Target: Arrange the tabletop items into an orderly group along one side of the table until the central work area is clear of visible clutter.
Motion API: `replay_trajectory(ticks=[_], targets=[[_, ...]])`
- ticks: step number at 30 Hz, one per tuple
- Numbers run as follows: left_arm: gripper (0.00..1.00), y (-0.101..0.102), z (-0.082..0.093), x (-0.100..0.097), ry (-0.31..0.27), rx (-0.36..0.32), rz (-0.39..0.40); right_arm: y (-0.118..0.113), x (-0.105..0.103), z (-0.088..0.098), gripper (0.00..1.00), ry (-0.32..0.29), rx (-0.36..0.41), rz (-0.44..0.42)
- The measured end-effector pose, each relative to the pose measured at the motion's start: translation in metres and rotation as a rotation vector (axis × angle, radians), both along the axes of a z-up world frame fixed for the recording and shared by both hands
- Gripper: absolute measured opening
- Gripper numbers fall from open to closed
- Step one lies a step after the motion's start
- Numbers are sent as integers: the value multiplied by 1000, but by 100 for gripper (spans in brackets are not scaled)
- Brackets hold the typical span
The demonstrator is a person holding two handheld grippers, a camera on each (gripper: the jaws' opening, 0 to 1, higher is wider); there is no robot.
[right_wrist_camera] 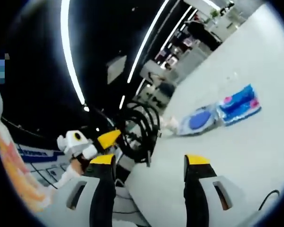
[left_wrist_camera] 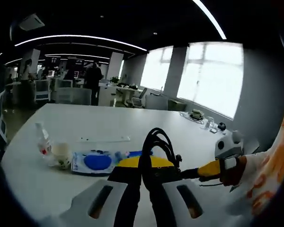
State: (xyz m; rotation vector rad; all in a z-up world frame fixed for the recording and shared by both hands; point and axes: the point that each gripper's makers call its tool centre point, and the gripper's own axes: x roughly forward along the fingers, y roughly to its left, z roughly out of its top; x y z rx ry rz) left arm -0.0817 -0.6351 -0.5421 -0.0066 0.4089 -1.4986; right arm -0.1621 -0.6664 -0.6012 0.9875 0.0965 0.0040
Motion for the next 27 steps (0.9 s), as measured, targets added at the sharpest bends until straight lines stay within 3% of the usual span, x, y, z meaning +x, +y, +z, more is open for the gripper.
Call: replay_trajectory(ticks=[5,7,11,12,13,15,18,20,21,24,27], targets=[[1,-6,-2,-10,51,-16,-8,7,9,3,55,-18,38,14],[1,-8,-3,-15,61,-19,-12,6,9,4,49,-22,50,5],[1,-10,-9,-21,94,-21,-11,4,6,1,21,0,50,7],[1,-9,-11,-22,111,-18,-3,-1,2,-8,13,58,68,-21],[1,-10,-14,-23,136,-18,0,-3,3,-4,13,22,64,-23],[1,-10,-19,-23,147,-9,6,-5,-1,-7,11,49,131,-29],[1,-13,-30,-26,180,22,12,-11,-6,-14,10,108,53,-45],[2,-13,-40,-30,166,61,-4,-14,-9,-18,9,138,35,-46],[2,-13,-43,-31,143,77,-17,-15,-10,-17,8,139,41,-44],[3,-14,-52,-32,166,97,-10,-22,-14,-18,7,146,83,-59],[4,-17,-60,-37,199,118,-21,-26,-20,-22,6,182,45,-45]])
